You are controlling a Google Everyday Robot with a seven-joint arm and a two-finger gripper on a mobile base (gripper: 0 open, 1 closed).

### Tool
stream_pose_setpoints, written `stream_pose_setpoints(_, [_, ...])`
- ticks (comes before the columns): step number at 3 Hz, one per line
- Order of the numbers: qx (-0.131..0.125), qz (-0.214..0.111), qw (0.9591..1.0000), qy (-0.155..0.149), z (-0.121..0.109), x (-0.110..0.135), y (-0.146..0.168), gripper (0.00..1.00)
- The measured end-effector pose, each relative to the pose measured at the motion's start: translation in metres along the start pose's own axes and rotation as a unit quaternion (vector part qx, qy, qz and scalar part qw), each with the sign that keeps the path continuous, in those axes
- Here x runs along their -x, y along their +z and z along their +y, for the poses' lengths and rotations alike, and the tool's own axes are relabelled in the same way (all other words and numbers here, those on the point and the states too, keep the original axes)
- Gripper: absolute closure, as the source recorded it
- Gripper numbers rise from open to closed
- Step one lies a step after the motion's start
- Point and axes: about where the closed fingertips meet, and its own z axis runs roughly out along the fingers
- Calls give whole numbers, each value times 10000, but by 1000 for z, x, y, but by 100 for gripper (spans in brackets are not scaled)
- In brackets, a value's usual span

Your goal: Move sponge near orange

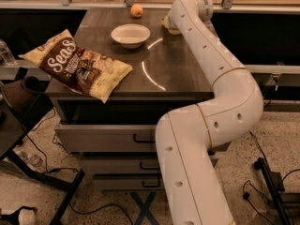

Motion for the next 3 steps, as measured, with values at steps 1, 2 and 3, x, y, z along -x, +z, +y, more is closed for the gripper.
stream_pose_setpoints(1, [0, 1, 10000, 0, 0, 0, 0, 87])
stream_pose_setpoints(2, [1, 1, 10000, 0, 0, 0, 0, 62])
stream_pose_setpoints(3, [10, 18, 10000, -1, 2, -2, 2, 39])
